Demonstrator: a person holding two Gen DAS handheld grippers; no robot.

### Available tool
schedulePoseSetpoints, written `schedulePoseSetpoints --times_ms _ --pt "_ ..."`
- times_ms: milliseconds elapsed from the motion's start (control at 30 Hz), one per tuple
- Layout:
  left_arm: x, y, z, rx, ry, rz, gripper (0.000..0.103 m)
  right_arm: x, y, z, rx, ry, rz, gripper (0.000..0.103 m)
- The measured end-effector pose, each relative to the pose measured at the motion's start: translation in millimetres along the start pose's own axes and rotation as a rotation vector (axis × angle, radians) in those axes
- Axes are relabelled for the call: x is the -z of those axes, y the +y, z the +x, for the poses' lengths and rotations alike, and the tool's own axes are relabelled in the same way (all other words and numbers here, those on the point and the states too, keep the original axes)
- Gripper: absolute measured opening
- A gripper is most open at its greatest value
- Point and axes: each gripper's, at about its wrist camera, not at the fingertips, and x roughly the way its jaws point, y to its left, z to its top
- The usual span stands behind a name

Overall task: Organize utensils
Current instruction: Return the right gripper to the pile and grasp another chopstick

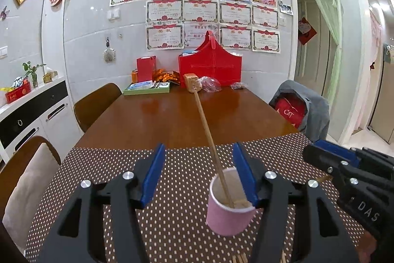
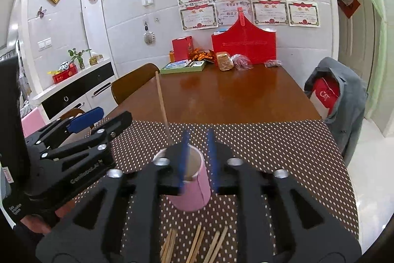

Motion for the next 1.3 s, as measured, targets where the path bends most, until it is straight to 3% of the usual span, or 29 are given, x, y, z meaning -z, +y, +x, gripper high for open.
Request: schedulePoseSetpoints --times_ms 33,267,467,1000,1200,1300 --pt "2 0 -6 -0.001 -0.002 0.001 0.057 1 0 -5 0.002 -0.003 0.004 0.041" --pt "23 -2 -41 0.008 0.006 0.001 0.059 14 -3 -39 0.030 0.008 0.019 0.049" --pt "53 -2 -53 0.018 0.054 -0.001 0.059 40 -10 -49 0.055 0.068 0.028 0.053" --pt "127 7 -34 0.024 0.233 -0.046 0.061 123 -42 28 0.094 0.411 0.052 0.053" --pt "142 16 -27 0.024 0.272 -0.071 0.064 147 -46 45 0.131 0.471 0.039 0.053" --pt "147 19 -20 0.026 0.296 -0.078 0.064 148 -42 47 0.161 0.452 0.006 0.053"
